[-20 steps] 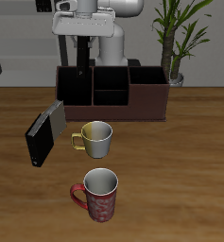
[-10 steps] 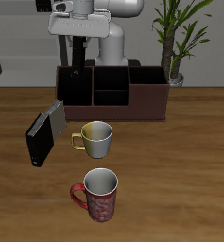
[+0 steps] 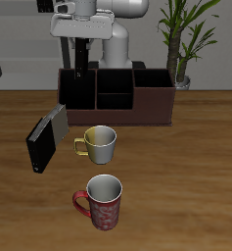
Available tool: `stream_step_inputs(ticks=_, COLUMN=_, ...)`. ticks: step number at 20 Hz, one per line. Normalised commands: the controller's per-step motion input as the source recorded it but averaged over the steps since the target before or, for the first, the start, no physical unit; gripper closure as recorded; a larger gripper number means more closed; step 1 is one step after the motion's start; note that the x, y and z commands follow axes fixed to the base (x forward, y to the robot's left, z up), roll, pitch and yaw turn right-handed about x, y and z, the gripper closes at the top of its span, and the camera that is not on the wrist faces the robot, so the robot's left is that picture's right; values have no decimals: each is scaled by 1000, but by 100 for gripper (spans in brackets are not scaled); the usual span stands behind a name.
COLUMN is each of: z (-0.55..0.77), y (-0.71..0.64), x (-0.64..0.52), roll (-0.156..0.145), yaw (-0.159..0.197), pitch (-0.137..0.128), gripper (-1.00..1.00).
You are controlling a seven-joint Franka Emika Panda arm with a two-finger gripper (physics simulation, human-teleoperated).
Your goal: Place the left black book into the back desk caddy's left compartment and place the yellow book into the back desk caddy's right compartment and place the right black book into the back desk caddy's right compartment
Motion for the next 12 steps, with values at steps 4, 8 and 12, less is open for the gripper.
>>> stream_step_inputs(ticks=4, z=-147, y=-1, x=-94, roll=15, yaw=-10, pitch=21, gripper=100)
stream_step_inputs(ticks=8, z=-139, y=-38, x=-86, roll=12, yaw=-17, pitch=27, gripper=100)
stream_step_inputs(ticks=12, z=-160, y=-66, x=-45, roll=11, yaw=-12, pitch=36, gripper=100)
